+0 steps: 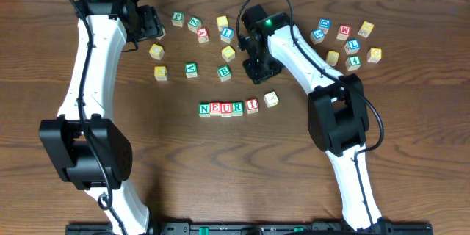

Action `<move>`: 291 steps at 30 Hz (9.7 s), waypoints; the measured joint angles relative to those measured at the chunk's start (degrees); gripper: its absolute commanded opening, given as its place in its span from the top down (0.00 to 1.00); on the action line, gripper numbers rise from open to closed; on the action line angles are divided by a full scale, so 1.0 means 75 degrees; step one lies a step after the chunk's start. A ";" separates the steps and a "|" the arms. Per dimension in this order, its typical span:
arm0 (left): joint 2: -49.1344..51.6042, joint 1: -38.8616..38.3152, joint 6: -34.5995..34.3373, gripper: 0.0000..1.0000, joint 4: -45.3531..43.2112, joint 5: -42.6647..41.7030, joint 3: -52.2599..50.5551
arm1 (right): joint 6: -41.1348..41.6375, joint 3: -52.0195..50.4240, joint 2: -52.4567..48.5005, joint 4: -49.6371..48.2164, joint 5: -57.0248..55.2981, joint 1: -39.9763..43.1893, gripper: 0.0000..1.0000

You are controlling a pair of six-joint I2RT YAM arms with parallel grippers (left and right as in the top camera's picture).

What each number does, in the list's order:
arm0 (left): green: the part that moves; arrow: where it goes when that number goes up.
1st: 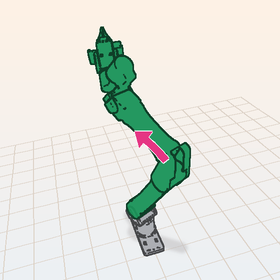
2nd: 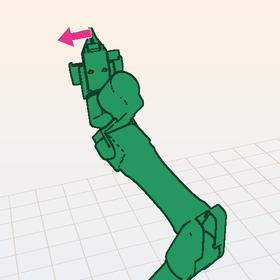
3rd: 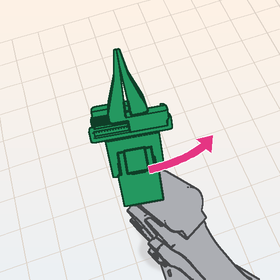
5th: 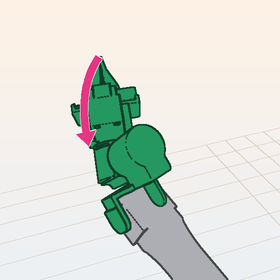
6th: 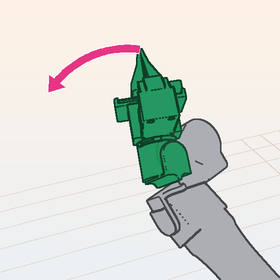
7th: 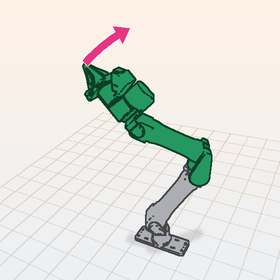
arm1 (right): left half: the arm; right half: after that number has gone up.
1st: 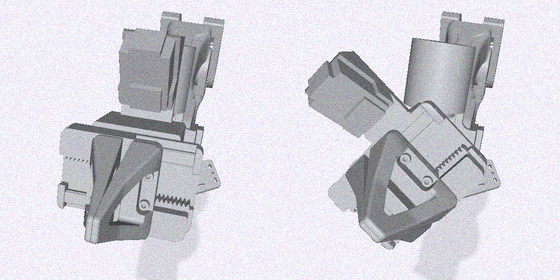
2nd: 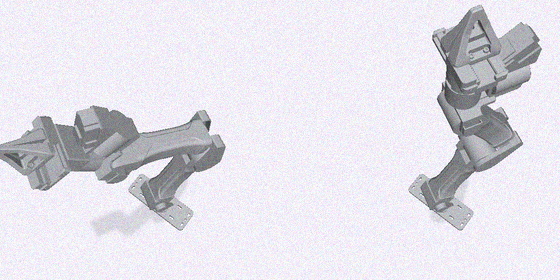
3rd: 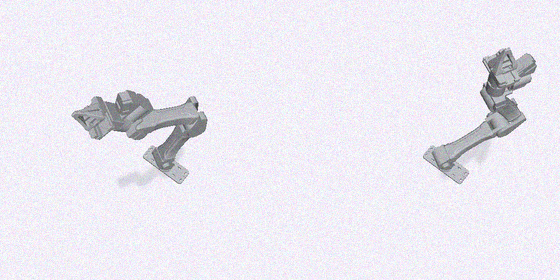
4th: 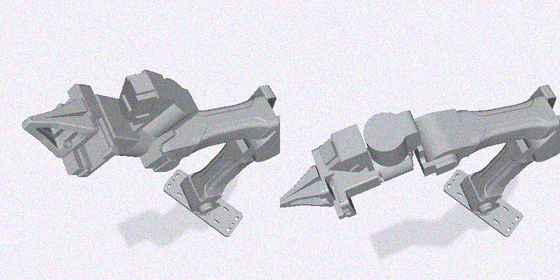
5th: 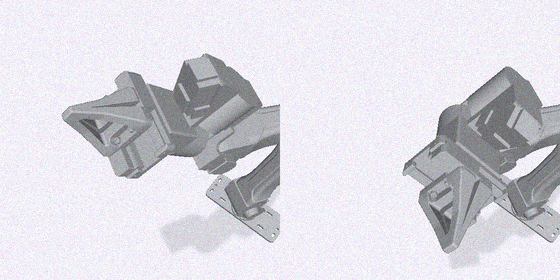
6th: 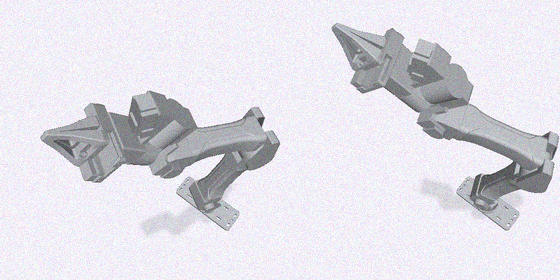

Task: Spell out NEURIPS

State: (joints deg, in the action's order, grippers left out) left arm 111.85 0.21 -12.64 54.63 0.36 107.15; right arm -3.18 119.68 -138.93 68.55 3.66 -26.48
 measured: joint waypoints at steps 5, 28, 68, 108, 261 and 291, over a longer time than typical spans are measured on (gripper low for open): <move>0.0000 0.0000 0.0000 0.25 0.0000 0.0000 0.0000 | 0.0344 0.0484 0.0003 0.1061 0.0064 0.0079 0.52; 0.0000 0.0000 0.0000 0.25 0.0000 0.0000 0.0000 | 0.1026 -0.0694 0.0184 0.1335 0.0076 -0.0032 0.74; 0.0000 0.0000 0.0000 0.25 0.0000 0.0000 -0.0003 | -0.0667 0.0347 0.0277 -0.0052 -0.0073 -0.0029 0.46; 0.0000 0.0000 0.0000 0.25 0.0000 0.0000 -0.0003 | 0.2935 -0.0624 0.0277 0.0146 -0.0822 -0.0312 0.92; 0.0000 0.0000 0.0000 0.25 0.0061 0.0000 -0.0006 | 0.1099 -0.1451 0.0801 -0.1463 0.0192 0.1110 0.99; 0.0000 0.0000 0.0000 0.25 0.0093 0.0000 -0.0006 | 0.1090 -0.1451 0.0801 0.0201 0.0163 0.0449 0.99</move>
State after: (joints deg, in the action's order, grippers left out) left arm 111.85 0.21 -12.64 55.33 0.36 107.11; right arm 4.99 108.79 -132.92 70.06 4.89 -23.11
